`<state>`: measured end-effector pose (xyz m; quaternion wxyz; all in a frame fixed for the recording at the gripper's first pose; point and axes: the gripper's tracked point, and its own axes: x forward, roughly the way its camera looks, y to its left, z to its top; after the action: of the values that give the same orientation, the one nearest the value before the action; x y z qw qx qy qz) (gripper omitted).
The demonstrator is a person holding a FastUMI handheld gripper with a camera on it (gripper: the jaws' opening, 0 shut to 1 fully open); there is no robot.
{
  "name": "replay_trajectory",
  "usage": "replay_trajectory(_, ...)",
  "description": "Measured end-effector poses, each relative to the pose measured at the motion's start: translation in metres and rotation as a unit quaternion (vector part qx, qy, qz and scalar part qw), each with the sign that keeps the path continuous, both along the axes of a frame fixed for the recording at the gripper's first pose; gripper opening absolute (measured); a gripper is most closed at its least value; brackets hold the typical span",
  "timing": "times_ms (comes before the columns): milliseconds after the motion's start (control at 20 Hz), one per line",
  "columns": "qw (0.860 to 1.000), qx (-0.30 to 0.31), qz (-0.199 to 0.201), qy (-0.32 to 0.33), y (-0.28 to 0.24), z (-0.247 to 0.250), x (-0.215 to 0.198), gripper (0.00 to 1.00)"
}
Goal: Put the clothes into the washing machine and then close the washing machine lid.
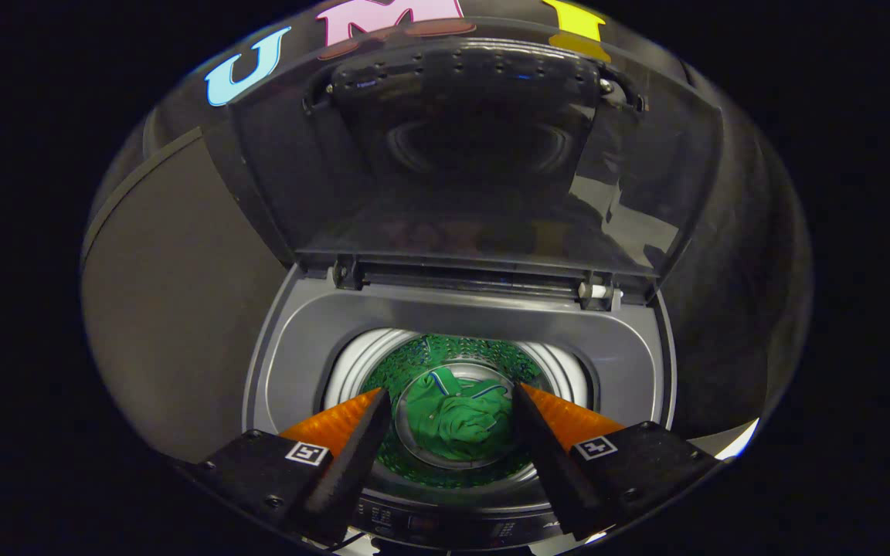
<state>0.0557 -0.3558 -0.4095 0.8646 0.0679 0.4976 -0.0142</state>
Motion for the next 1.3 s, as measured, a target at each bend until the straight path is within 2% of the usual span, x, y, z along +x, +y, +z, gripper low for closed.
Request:
replay_trajectory(150,0.999,0.011,-0.017,-0.026,0.004,0.027,0.004,0.99)
replay_trajectory(450,0.996,0.011,0.031,-0.079,0.019,0.09,0.005,0.99)
replay_trajectory(550,0.992,-0.019,0.053,-0.114,0.014,0.115,0.018,0.99)
replay_trajectory(700,0.986,-0.019,0.07,-0.152,0.026,0.153,0.042,0.99)
replay_trajectory(900,0.979,0.012,0.04,-0.2,0.03,0.206,0.081,0.98)
replay_trajectory(1050,0.97,-0.003,0.027,-0.241,0.018,0.231,0.129,0.98)
replay_trajectory(1150,0.97,-0.018,0.005,-0.242,-0.001,0.225,0.17,0.98)
replay_trajectory(1300,0.976,-0.039,-0.028,-0.213,-0.029,0.193,0.208,0.98)
